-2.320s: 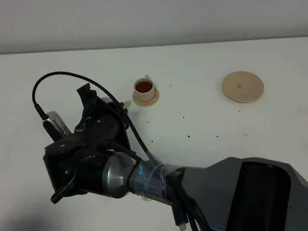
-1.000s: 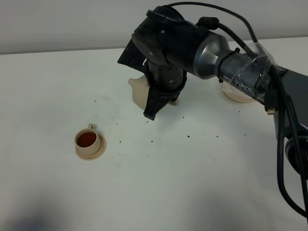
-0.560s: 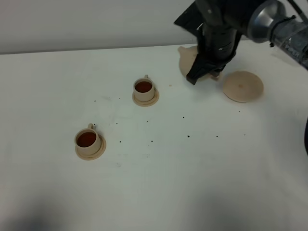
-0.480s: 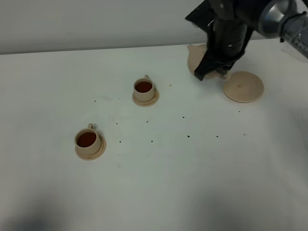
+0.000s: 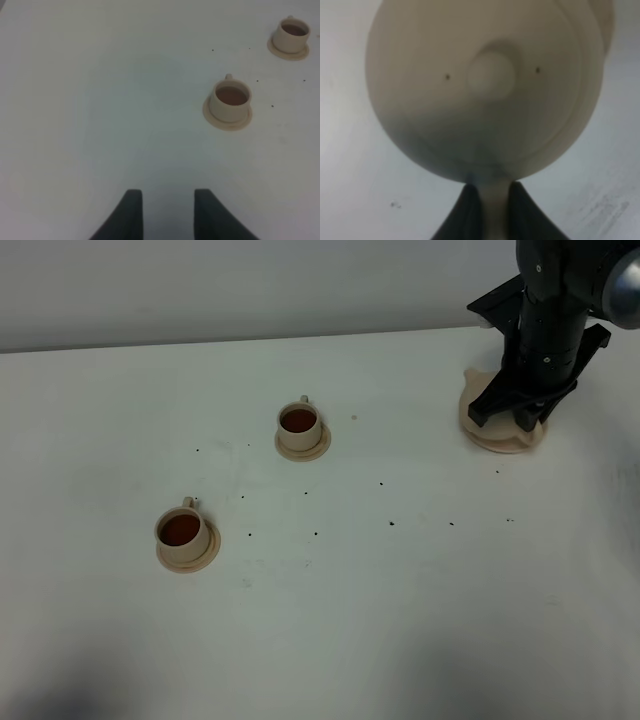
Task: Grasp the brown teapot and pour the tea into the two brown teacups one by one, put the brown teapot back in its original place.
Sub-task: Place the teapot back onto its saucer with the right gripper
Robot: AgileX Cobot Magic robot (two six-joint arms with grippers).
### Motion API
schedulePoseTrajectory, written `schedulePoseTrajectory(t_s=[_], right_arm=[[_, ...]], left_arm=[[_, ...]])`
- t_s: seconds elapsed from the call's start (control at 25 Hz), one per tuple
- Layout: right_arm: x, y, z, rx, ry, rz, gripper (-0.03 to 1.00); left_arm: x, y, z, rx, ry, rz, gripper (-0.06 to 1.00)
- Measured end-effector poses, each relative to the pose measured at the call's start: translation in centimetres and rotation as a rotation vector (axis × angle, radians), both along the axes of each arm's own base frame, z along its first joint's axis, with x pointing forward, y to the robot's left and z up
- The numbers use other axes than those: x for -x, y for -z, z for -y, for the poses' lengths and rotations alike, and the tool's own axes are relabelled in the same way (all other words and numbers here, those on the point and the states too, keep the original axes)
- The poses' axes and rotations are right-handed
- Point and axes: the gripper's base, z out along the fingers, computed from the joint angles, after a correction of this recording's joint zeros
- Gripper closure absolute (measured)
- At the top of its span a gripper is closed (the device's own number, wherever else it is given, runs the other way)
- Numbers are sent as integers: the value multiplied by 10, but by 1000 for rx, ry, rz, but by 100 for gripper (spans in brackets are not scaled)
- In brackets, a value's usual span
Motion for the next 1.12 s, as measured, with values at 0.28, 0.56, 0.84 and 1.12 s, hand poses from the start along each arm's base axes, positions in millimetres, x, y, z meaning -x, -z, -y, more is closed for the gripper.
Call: schedulePoseTrajectory(t_s=[0.28,0.56,0.84,1.12], right_arm=[[-9,4,9,-19,7,71,84],[-14,5,22,-7,33,74,84],[-16,14,18,-37,27,72,84],[-16,23,18,-42,31,49,84]], left_arm=[[0,0,0,0,0,0,65],[0,0,0,0,0,0,65],[0,0,0,0,0,0,65],[0,0,0,0,0,0,65]])
